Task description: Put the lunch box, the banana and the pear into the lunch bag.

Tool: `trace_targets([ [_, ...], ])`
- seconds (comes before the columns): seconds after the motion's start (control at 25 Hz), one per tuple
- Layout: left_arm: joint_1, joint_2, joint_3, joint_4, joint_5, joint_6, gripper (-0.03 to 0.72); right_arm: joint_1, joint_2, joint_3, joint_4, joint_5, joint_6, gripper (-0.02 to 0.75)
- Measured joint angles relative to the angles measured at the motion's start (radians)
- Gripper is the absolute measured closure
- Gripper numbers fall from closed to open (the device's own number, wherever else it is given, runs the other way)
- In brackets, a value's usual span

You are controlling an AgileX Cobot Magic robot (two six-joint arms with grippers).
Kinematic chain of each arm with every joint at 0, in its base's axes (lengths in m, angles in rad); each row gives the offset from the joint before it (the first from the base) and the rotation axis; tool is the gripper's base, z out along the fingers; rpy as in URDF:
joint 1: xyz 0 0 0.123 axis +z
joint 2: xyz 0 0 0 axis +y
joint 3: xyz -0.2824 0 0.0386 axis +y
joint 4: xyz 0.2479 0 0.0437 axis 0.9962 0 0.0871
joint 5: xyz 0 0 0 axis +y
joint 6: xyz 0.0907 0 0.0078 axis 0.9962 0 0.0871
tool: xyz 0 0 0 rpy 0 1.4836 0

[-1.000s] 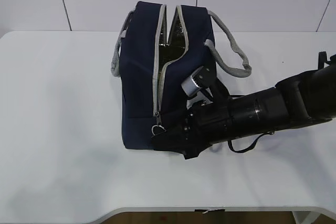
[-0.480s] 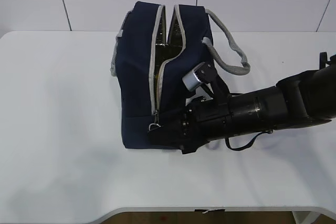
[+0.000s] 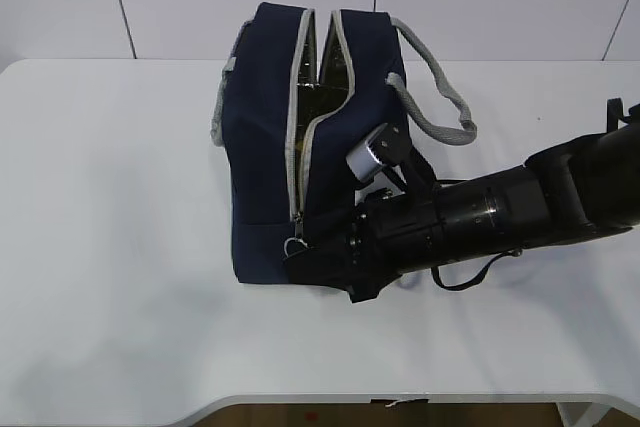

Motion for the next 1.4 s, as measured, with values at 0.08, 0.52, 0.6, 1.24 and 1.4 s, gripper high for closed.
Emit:
trace_targets([
  [0.08, 0.0, 0.0, 0.0, 0.0, 0.0, 0.0, 0.447, 0.0, 0.0, 0.0, 0.0, -0.002, 0.0, 0.445],
  [0.52, 0.0, 0.0, 0.0, 0.0, 0.0, 0.0, 0.447, 0.0, 0.0, 0.0, 0.0, -0.004, 0.0, 0.514],
  [0.6, 0.0, 0.0, 0.0, 0.0, 0.0, 0.0, 0.447, 0.0, 0.0, 0.0, 0.0, -0.004, 0.0, 0.517],
  [1.24, 0.0, 0.0, 0.0, 0.0, 0.0, 0.0, 0.447, 0.0, 0.0, 0.0, 0.006, -0.012, 0.0, 0.623],
  [1.4, 0.0, 0.0, 0.0, 0.0, 0.0, 0.0, 0.447, 0.0, 0.0, 0.0, 0.029, -0.012, 0.0, 0.683],
])
